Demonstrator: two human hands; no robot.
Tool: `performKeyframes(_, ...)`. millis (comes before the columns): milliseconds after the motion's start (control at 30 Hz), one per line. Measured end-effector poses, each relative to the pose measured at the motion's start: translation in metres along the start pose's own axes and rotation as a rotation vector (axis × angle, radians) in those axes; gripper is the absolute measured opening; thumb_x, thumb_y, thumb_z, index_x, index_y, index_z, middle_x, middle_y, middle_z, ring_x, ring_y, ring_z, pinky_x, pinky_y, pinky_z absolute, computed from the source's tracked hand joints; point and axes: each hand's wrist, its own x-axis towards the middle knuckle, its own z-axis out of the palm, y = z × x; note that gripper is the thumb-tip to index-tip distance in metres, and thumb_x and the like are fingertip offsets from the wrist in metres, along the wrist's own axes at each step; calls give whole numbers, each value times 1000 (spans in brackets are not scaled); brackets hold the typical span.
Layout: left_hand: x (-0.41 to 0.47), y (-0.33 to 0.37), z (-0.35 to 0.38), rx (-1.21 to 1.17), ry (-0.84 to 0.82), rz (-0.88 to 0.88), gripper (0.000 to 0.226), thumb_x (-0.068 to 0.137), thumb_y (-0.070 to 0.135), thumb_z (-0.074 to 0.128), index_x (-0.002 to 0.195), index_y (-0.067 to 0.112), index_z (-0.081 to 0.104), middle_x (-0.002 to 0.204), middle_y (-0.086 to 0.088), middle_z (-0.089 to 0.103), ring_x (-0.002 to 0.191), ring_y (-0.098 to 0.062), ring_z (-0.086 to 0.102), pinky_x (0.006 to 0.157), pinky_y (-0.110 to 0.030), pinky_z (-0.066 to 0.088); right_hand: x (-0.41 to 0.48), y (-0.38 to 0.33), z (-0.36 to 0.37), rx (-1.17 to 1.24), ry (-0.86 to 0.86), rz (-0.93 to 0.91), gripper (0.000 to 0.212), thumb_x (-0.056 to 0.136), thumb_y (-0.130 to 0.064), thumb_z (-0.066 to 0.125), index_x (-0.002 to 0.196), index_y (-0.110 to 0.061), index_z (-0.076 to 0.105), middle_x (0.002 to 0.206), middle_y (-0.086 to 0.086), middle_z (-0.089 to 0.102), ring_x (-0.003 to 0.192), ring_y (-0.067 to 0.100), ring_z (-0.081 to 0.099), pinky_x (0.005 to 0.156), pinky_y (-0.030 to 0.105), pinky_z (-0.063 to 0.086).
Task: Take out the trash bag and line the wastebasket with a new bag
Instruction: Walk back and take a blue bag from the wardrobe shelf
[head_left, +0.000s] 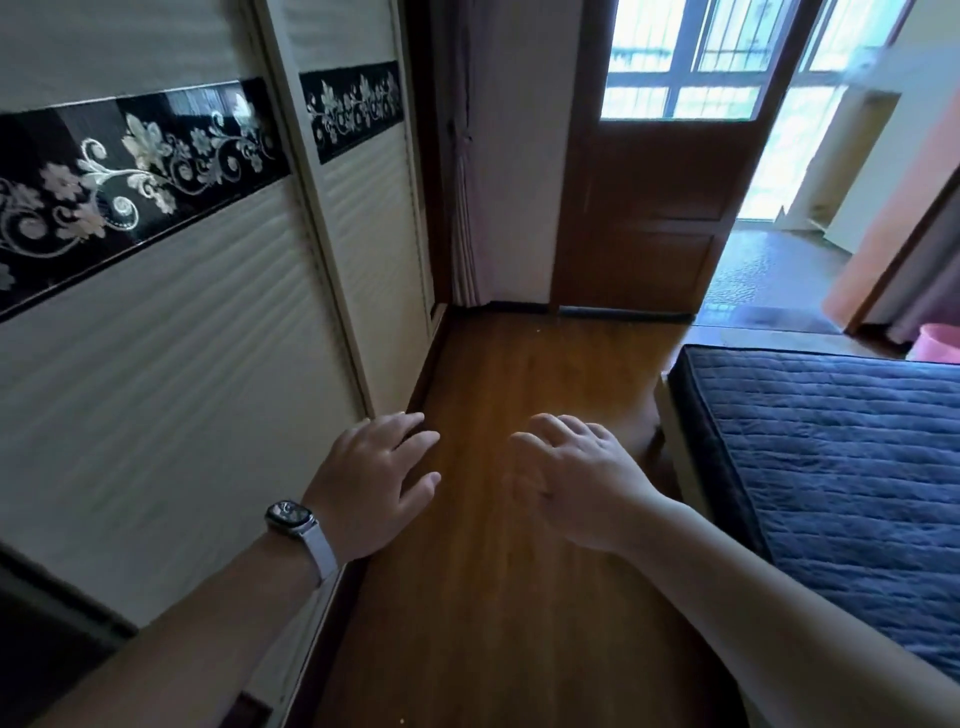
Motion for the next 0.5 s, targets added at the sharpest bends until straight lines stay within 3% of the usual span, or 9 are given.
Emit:
performKeyframes(233,85,-49,32,-68,12,84,47,88,47,47,122,19,62,132,-6,59,123,-26,54,100,-46,42,80,19,10,-4,8,54,55,83,-62,19,126,-37,42,135,-6,47,125,21,45,101,39,36)
performKeyframes(500,170,-79,85,-92,-33,61,47,88,47,47,122,19,63,131,-7,60,123,-26,55,101,-49,43,167,82,41,18,-19,77,50,86,-60,23,125,-37,45,131,-7,51,121,20,49,98,39,39)
